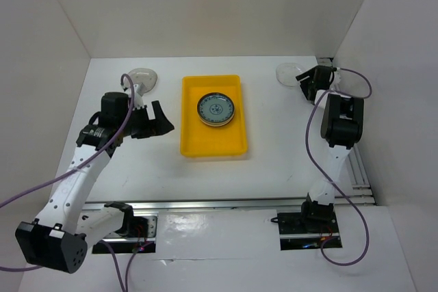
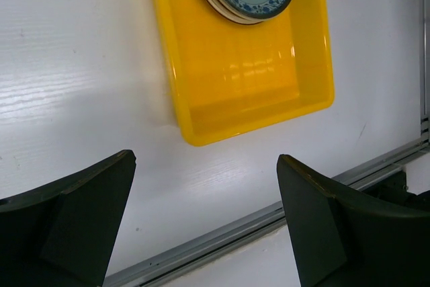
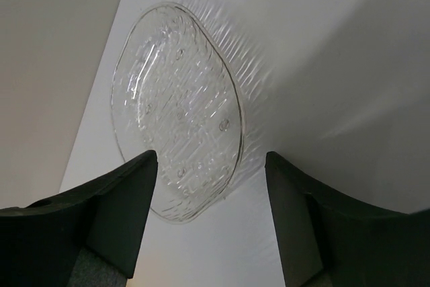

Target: Place the plates into the plastic bin on the countertop

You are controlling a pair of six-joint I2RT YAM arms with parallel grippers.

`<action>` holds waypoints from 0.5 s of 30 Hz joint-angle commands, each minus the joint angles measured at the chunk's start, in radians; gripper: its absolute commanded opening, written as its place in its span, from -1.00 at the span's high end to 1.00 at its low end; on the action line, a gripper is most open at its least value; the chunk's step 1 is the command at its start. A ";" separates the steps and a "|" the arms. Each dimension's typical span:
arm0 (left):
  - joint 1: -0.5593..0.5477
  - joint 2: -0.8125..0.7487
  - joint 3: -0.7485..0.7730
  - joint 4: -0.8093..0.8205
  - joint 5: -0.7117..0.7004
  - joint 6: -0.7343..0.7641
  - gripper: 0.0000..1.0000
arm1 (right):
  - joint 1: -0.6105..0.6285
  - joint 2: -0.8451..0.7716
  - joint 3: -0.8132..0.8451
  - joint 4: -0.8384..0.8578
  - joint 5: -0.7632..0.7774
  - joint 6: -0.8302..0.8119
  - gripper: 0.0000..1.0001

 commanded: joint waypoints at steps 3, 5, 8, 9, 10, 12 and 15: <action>0.036 -0.005 0.004 0.068 0.098 0.014 -1.00 | 0.002 0.094 0.012 -0.184 0.068 0.004 -0.30; 0.036 -0.015 0.004 0.068 0.074 0.014 -1.00 | 0.012 0.094 0.012 -0.197 0.080 0.004 -0.21; 0.036 -0.016 0.004 0.068 0.074 0.014 -1.00 | 0.013 0.116 0.012 -0.221 0.081 0.004 0.10; 0.036 -0.016 0.004 0.068 0.074 0.014 -1.00 | 0.013 0.130 0.012 -0.230 0.081 0.004 0.16; 0.036 -0.016 0.004 0.068 0.074 0.014 -1.00 | 0.013 0.130 0.012 -0.231 0.081 0.004 0.20; 0.036 -0.016 0.004 0.059 0.074 0.014 -1.00 | 0.013 0.165 0.030 -0.266 0.081 0.004 0.34; 0.036 -0.016 0.004 0.059 0.074 0.014 -1.00 | 0.013 0.185 0.064 -0.290 0.081 0.004 0.46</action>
